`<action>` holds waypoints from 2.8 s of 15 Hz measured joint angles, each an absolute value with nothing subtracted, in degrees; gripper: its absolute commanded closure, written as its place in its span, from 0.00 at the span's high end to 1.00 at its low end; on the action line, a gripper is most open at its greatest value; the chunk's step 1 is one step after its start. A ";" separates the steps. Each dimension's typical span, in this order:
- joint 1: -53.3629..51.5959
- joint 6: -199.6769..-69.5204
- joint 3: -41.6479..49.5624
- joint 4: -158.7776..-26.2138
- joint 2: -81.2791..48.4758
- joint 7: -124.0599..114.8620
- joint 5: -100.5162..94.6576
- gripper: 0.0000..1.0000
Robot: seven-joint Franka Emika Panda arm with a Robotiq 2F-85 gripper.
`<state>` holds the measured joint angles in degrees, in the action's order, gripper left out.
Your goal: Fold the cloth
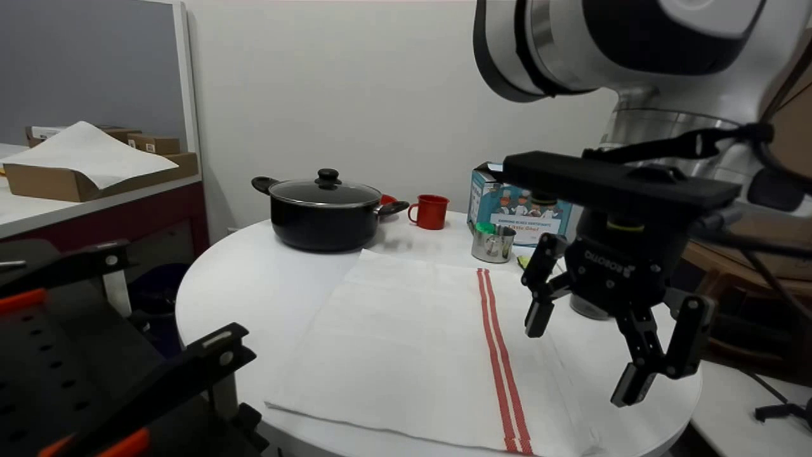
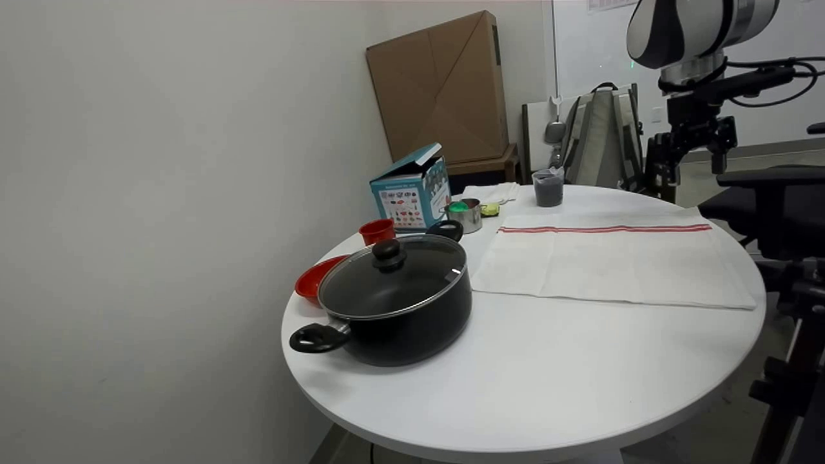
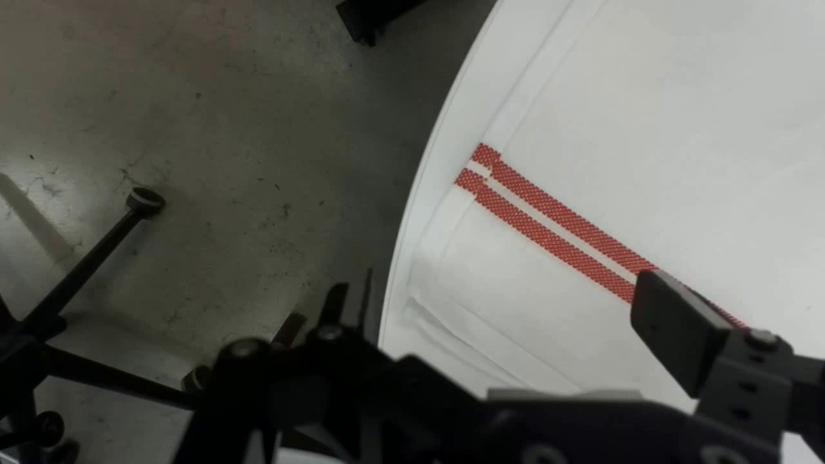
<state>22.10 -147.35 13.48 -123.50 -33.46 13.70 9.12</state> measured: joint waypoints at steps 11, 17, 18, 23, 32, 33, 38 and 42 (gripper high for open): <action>27.88 -151.91 11.32 -117.59 -42.82 13.70 9.09 1.00; 30.60 -152.84 8.34 -114.62 -45.83 13.70 9.15 0.75; 30.82 -152.88 7.92 -114.08 -45.98 13.71 9.15 0.71; 31.28 -152.90 6.48 -112.52 -46.59 13.84 9.15 0.34; 32.46 -152.83 6.20 -112.18 -47.11 13.99 9.15 0.07; 32.62 -152.83 6.15 -112.17 -47.08 13.99 9.15 0.08; 33.11 -152.08 5.32 -112.59 -46.47 15.14 9.14 0.08; 33.12 -151.25 3.60 -114.24 -44.35 15.88 9.23 0.07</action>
